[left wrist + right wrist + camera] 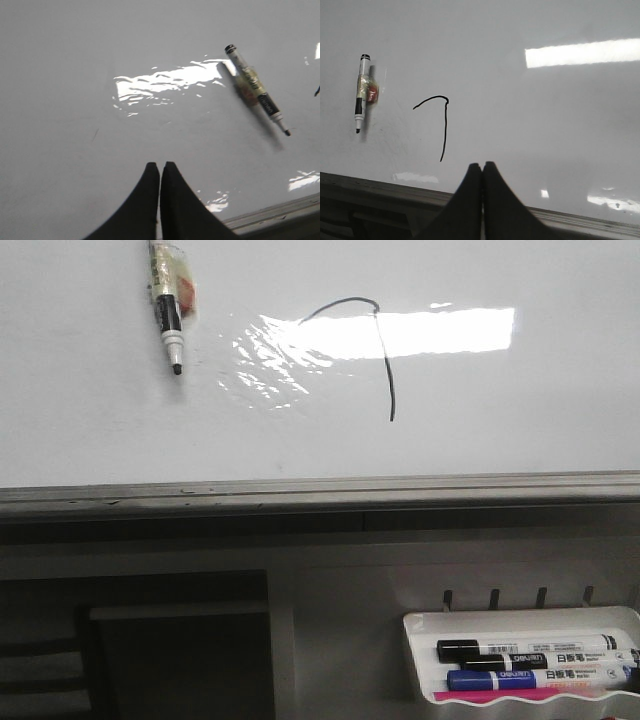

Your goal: Write number 7 on whiteboard

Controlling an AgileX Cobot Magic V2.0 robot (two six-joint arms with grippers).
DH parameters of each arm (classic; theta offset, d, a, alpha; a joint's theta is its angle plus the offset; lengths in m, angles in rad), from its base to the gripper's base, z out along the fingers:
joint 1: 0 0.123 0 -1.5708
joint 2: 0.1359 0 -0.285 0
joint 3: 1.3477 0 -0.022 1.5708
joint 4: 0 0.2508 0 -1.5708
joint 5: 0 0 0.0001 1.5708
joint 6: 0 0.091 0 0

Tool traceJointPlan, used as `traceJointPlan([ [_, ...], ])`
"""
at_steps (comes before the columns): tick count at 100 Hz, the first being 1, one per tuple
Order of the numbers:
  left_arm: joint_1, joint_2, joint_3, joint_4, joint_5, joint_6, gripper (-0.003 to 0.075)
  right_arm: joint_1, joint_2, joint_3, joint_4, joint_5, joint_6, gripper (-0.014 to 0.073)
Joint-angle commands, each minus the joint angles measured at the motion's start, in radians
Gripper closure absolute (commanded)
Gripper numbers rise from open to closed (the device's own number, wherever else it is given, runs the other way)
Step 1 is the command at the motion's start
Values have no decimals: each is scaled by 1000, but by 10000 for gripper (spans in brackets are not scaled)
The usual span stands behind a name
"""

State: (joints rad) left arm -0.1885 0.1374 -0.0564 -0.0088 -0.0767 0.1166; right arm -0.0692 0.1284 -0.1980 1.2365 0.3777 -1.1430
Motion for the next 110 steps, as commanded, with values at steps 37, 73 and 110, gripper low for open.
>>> traceJointPlan([
  [37, 216, -131, 91, 9, -14, -104, 741, -7, 11, -24, 31, -31, -11, 657],
  [73, 249, -174, 93, -10, 55, -104, 741, -7, 10, -24, 31, -31, -11, 657],
  [110, 248, -174, 92, -12, 64, -104, 741, -7, 10, -24, 31, -31, -11, 657],
])
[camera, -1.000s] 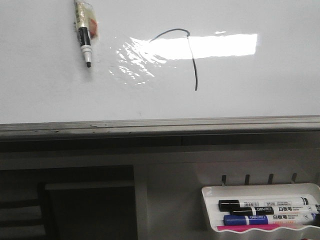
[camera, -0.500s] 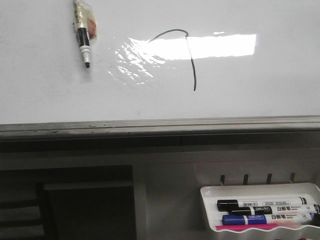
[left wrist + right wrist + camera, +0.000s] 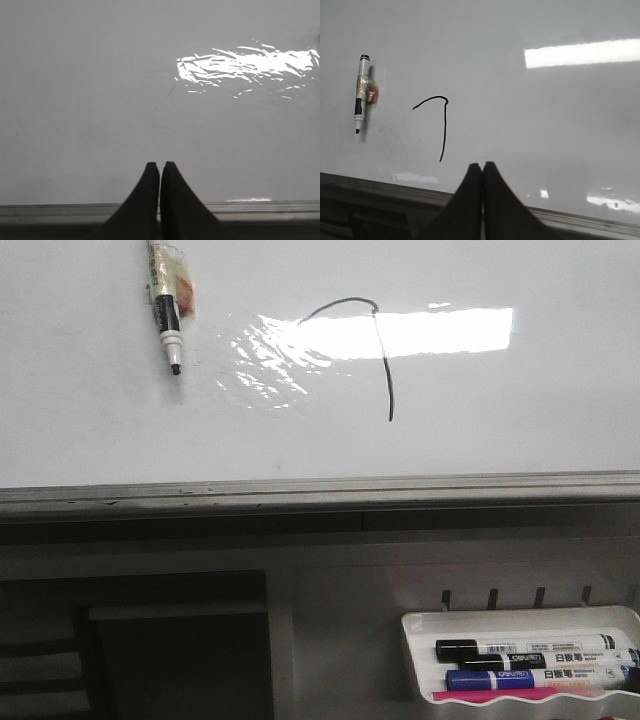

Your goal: Write number 7 on whiteboard

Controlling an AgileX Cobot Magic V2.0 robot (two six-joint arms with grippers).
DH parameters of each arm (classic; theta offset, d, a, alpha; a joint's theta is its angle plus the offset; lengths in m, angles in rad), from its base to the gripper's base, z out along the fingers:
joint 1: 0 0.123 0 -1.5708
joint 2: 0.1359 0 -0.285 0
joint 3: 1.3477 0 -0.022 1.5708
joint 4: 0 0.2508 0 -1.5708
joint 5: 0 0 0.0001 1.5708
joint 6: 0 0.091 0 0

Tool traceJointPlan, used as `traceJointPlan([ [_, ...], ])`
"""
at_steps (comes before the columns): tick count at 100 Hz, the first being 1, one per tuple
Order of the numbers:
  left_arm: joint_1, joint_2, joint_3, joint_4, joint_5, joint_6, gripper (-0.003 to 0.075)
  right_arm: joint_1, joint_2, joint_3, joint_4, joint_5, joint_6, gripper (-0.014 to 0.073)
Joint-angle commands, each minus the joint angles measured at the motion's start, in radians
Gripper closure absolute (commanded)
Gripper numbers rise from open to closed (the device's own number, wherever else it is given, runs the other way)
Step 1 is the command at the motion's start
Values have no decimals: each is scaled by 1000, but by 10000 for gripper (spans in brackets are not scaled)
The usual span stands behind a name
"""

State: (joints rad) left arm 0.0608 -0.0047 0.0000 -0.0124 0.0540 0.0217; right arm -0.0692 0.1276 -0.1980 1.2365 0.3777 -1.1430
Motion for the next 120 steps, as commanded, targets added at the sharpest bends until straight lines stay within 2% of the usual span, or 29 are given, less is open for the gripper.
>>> traceJointPlan([
  [1, -2, -32, 35, -9, -66, -9, 741, -7, 10, -24, 31, -31, -11, 657],
  [50, -2, -32, 35, -9, -66, -9, 741, -7, 10, -24, 31, -31, -11, 657],
  [70, -2, -32, 35, -9, -66, -9, 741, -7, 10, -24, -3, -122, -9, 657],
  [78, -2, -32, 35, -9, -66, -9, 741, -7, 10, -24, -194, -138, 85, 657],
  [84, -2, -32, 35, -9, -66, -9, 741, -7, 10, -24, -403, -175, 312, 657],
  [90, -2, -32, 35, -9, -66, -9, 741, -7, 10, -24, -677, -214, 562, 657],
  [96, -2, -32, 35, -9, -66, -9, 741, -7, 10, -21, -944, -252, 761, 657],
  [101, -2, -32, 35, -9, -66, -9, 741, -7, 10, -10, -1095, -286, 902, 657],
  [109, -2, -32, 35, -9, -66, -9, 741, -7, 10, 22, -1223, -330, 1037, 657],
  [120, -2, -32, 35, -9, -66, -9, 741, 11, -18, 97, -1312, -368, 1059, 657],
])
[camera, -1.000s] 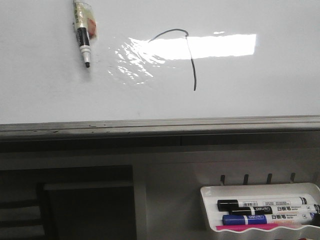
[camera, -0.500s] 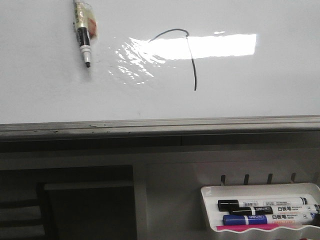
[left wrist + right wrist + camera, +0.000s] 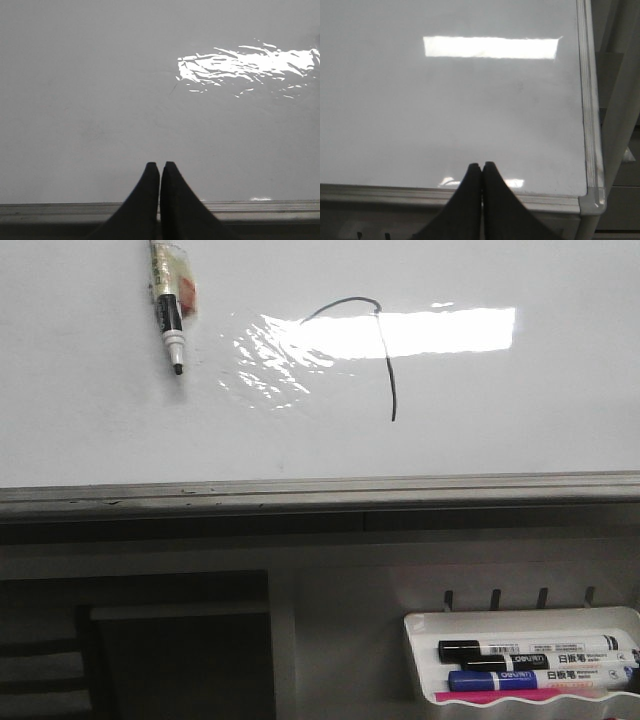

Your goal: Write number 7 on whiteboard

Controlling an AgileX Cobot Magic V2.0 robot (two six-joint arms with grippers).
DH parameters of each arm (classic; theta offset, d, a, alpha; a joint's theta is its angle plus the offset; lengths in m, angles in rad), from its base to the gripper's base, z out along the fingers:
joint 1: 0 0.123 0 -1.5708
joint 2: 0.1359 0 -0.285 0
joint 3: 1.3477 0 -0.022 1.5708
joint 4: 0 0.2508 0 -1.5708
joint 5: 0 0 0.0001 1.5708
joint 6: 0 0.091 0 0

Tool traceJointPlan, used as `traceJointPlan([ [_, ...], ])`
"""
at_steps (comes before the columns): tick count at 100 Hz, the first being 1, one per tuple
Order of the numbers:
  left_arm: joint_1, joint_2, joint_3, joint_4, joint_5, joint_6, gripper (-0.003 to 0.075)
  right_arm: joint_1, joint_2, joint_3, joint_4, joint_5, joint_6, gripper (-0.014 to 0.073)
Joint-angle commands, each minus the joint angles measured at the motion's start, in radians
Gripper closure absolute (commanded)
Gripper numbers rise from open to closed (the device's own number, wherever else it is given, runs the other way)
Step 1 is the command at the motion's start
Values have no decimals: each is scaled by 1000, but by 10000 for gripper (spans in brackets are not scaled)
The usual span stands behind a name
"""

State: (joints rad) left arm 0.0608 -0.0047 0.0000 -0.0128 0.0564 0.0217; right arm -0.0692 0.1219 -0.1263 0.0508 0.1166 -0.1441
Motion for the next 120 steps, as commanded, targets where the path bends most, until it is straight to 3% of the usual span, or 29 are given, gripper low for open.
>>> traceJointPlan([
  [1, -2, -32, 35, -8, -69, -9, 741, 14, -17, 25, -134, -105, 60, 657],
  [24, -2, -32, 35, -8, -69, -9, 741, 76, -153, 169, -167, -132, 60, 657],
  [28, -2, -31, 35, -8, -69, -9, 741, 76, -153, 167, -155, -82, 66, 657],
  [48, -2, -30, 35, -8, -69, -9, 741, 78, -153, 167, -126, -107, 66, 657],
  [66, -2, -30, 35, -8, -69, -9, 741, 139, -153, 167, -130, -107, 66, 657],
  [120, -2, -30, 35, -8, -69, -9, 741, 139, -153, 167, -130, -103, 66, 657],
])
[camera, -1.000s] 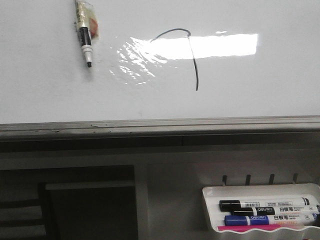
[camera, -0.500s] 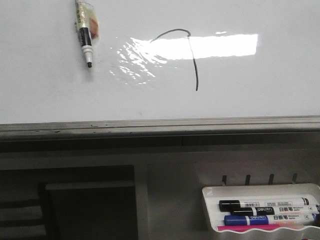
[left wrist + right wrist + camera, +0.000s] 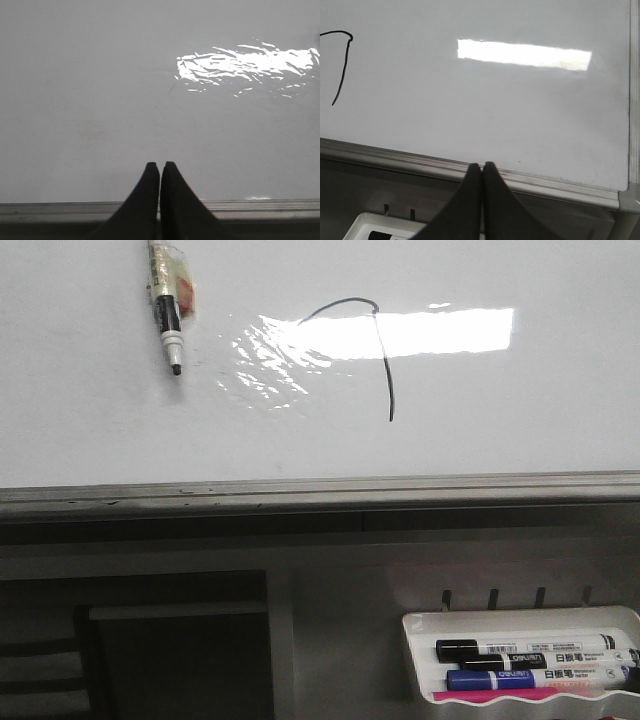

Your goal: Write number 7 on whiteboard

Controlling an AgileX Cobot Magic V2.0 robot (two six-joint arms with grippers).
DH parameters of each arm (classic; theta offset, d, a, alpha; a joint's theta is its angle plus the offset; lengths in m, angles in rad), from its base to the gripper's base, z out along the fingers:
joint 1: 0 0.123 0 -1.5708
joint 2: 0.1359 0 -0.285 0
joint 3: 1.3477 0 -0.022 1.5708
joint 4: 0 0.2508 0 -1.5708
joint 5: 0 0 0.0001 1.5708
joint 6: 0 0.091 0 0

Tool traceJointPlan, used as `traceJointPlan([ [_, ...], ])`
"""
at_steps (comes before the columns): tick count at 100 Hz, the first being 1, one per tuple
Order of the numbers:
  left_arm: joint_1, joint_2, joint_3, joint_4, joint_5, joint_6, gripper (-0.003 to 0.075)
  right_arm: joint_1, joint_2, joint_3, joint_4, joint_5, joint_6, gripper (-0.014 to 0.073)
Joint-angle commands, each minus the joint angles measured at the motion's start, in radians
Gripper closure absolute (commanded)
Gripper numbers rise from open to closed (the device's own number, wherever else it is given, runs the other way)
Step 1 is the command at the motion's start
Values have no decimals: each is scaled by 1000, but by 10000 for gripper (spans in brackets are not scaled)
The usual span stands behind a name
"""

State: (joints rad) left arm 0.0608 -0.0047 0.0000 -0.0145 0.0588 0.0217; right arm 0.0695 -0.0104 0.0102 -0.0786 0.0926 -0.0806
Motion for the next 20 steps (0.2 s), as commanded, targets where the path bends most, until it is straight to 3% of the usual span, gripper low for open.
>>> traceJointPlan([
  [1, -2, -30, 35, -7, -71, -9, 741, 0, -21, 30, 0, -79, 3, 657],
  [20, -2, -30, 35, -7, -71, -9, 741, 0, -21, 30, 0, -79, 3, 657],
])
